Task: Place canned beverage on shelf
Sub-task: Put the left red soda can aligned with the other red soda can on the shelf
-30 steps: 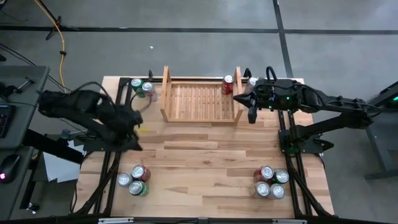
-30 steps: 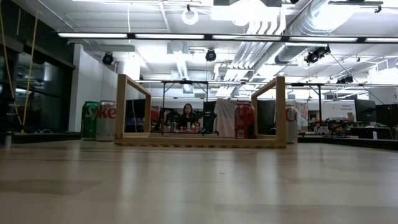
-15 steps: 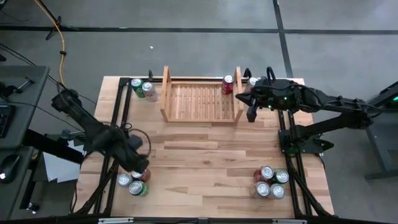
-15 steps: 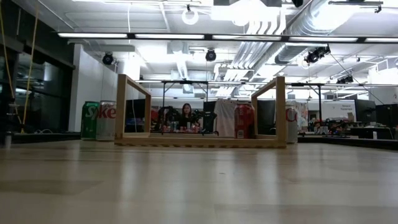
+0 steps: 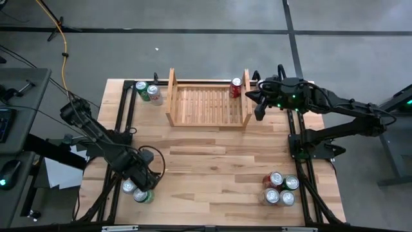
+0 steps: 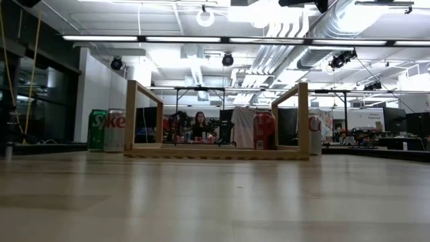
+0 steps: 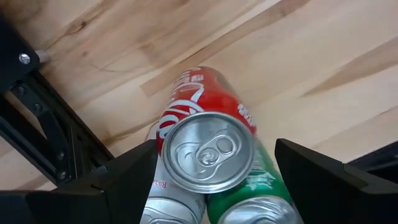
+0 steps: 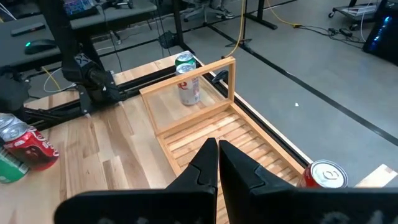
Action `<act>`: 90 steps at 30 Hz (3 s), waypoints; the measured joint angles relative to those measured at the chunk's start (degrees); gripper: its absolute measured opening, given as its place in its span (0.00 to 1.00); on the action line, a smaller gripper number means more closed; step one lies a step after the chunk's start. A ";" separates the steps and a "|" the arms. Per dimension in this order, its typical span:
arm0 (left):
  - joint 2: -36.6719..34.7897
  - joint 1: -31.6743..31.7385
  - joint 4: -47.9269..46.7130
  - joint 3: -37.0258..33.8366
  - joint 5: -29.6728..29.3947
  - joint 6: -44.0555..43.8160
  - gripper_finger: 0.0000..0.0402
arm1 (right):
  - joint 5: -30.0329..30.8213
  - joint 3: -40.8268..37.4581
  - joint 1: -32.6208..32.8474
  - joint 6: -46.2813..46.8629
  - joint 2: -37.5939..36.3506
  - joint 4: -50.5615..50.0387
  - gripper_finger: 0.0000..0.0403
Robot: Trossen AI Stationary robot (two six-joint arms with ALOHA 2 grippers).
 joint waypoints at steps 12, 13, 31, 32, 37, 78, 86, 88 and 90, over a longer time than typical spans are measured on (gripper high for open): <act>5.85 -0.78 -0.07 0.18 0.17 0.28 0.78 | -0.18 0.02 0.00 0.03 0.02 -0.23 0.00; 6.11 -0.78 -0.07 0.18 0.17 0.37 0.78 | -0.17 0.02 0.00 0.03 0.02 -0.20 0.00; 6.49 -0.74 0.88 -1.48 0.59 0.08 0.78 | -0.15 0.02 0.00 -0.10 0.02 -0.42 0.00; 6.49 -0.66 0.94 -1.55 0.79 0.31 0.78 | -0.15 0.02 0.00 -0.10 0.02 -0.42 0.00; 6.38 -0.01 1.05 -1.66 1.31 1.24 0.78 | -0.13 0.02 0.00 -0.10 0.02 -0.44 0.00; 6.63 0.95 1.73 -1.92 8.14 17.96 0.99 | 0.09 0.04 0.00 0.29 0.00 -0.87 0.00; 6.64 0.77 2.08 -1.92 10.17 17.20 0.98 | 0.07 0.04 0.01 0.29 0.00 -0.87 0.00; 6.66 0.77 2.12 -1.90 10.00 17.53 0.98 | 0.07 0.04 0.00 0.29 0.00 -0.87 0.00; 6.81 0.77 2.10 -1.87 9.27 18.10 0.98 | 0.06 0.04 0.00 0.29 0.00 -0.87 0.00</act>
